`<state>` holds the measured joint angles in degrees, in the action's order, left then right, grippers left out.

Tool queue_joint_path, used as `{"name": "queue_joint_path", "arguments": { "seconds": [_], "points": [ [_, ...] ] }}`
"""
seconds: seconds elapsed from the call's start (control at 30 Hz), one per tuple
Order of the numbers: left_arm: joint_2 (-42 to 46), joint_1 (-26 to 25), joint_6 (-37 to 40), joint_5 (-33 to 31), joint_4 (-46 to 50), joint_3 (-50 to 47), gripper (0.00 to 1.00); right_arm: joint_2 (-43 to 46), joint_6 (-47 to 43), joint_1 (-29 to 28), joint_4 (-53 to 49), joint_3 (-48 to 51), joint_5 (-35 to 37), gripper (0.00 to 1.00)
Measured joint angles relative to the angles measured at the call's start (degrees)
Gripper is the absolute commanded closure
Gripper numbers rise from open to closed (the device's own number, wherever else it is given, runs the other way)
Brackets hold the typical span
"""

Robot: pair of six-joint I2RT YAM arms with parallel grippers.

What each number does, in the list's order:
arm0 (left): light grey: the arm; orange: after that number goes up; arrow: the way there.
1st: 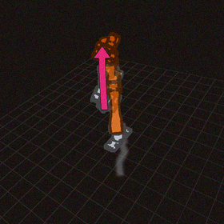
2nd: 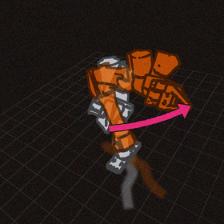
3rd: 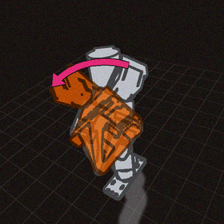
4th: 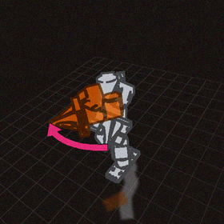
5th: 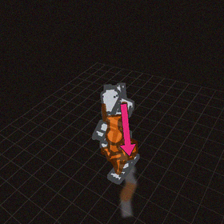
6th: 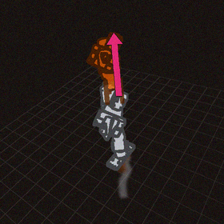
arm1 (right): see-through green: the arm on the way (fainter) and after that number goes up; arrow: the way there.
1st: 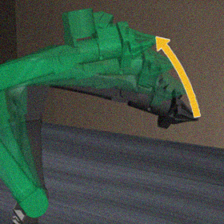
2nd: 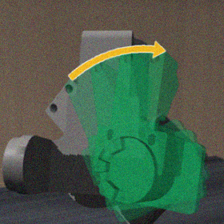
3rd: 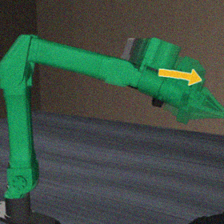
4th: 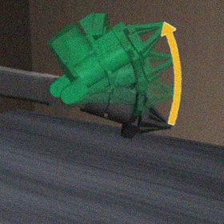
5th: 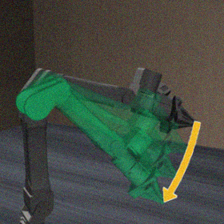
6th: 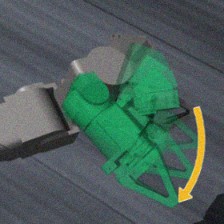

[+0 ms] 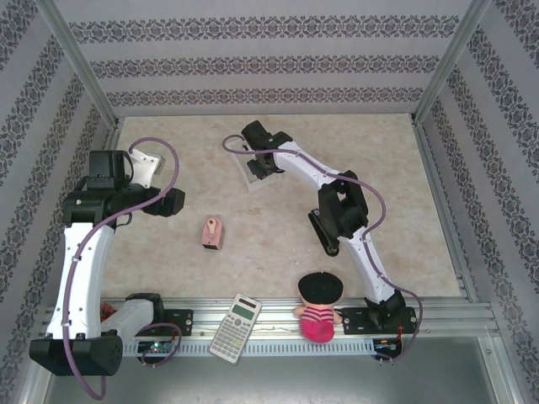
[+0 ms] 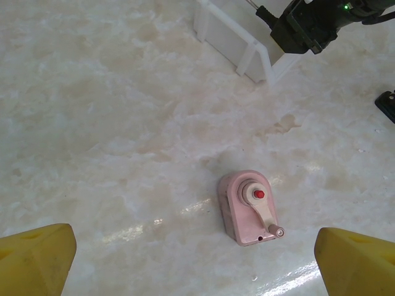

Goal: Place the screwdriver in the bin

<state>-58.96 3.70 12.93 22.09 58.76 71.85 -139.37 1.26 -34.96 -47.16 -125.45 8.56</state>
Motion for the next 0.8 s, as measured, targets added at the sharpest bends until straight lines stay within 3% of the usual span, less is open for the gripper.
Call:
{"name": "queue_joint_path", "arguments": {
  "seconds": [0.8],
  "points": [
    [-0.7,0.0,0.0,0.0,0.0,0.1,0.01,-1.1,0.0,0.0,-0.7,-0.3,-0.4,0.65]
  ]
}}
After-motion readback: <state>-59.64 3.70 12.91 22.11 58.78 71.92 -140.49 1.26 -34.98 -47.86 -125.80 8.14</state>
